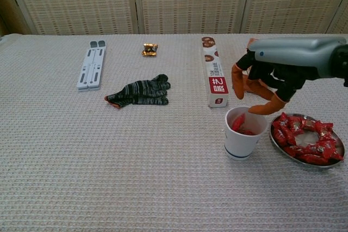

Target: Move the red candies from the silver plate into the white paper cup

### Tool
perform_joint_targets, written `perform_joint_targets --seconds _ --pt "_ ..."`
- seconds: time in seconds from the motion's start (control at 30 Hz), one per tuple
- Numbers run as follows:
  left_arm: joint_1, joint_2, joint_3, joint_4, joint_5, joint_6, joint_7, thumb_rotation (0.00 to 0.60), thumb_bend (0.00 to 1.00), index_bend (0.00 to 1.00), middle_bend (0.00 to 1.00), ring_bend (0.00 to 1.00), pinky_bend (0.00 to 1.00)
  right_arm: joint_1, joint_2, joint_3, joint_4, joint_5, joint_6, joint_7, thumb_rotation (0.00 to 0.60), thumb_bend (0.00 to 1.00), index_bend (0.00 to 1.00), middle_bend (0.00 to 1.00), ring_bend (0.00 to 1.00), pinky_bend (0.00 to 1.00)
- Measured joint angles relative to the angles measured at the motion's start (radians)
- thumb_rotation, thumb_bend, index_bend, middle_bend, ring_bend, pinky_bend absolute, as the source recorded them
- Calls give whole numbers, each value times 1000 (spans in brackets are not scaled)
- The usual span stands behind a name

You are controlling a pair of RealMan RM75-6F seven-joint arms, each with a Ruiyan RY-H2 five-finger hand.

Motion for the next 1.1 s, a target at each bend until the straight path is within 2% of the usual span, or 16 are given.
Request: perform_joint_targets --seconds 0.17,0.33,0.53,0.67,0.73,0.97,1.1 --pt "0 0 1 0 1 -1 0 600 637 307 388 275 240 -2 14 -2 -13 -7 0 8 600 165 482 770 801 1000" --pt "0 2 2 -2 2 -1 -2 600 636 307 389 300 241 -9 43 -13 -33 -7 17 -11 600 87 362 770 781 1000" --pt "0 2 2 -2 4 -1 -4 600 636 307 391 302 241 -23 69 -53 -44 30 87 -137 600 44 263 770 778 1000" --pt "0 2 2 -4 4 0 0 600 636 307 393 302 242 -30 70 -86 -31 98 115 -219 600 24 201 770 779 1000" --pt "1 2 3 -5 5 1 1 600 636 307 394 302 241 -31 65 -100 -14 139 113 -236 600 23 200 770 779 1000" --pt "2 2 1 -3 4 3 -1 600 637 307 396 302 241 -27 11 -124 91 193 54 -239 600 22 311 770 785 1000" --pt "2 2 2 -3 5 4 -3 600 637 307 397 302 242 -23 -30 -130 155 213 9 -220 600 22 320 770 785 1000"
